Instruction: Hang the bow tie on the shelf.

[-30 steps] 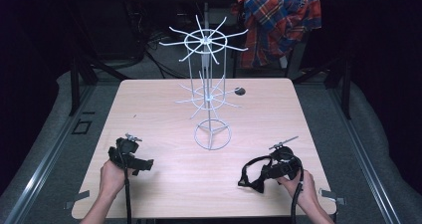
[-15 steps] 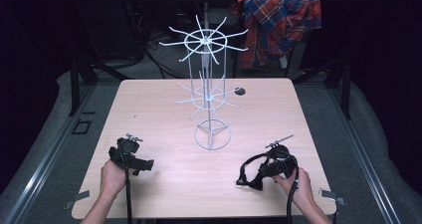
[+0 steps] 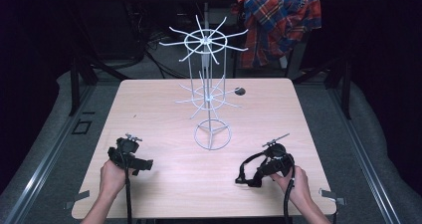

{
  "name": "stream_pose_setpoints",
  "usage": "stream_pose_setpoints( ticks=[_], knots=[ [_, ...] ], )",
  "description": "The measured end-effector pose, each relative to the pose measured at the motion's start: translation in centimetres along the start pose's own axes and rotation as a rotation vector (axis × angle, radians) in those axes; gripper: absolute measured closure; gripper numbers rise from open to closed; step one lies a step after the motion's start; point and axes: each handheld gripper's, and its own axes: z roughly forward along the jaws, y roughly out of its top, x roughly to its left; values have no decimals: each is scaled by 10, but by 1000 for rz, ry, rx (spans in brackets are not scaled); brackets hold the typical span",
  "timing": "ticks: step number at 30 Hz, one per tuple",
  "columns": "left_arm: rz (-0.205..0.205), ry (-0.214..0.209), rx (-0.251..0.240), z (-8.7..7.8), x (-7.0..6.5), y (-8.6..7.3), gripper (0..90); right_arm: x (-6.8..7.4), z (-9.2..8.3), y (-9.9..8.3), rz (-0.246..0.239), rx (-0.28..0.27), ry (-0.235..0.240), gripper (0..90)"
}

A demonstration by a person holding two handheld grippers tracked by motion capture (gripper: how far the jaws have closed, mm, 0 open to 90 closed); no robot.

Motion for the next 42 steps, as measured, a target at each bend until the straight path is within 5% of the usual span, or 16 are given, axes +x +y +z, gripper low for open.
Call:
stream_pose_setpoints(
  ticks=[6,17,20,26,31,42],
  knots=[
    [1,-2,11,1,0,0,5,-6,1,-1,42,18,22,428],
    [0,0,7,1,1,0,6,-13,3,-5,91,-36,90,648],
    [-2,1,10,1,1,0,6,-13,0,-5,50,-50,77,797],
    [0,-4,7,1,1,0,6,-12,0,-6,37,-74,82,819],
    [-1,-6,-4,-1,2,0,6,-4,-13,-2,-73,-96,9,832],
    [-4,-2,-19,-2,3,0,6,12,-34,1,-197,-177,-67,842]
  ],
)
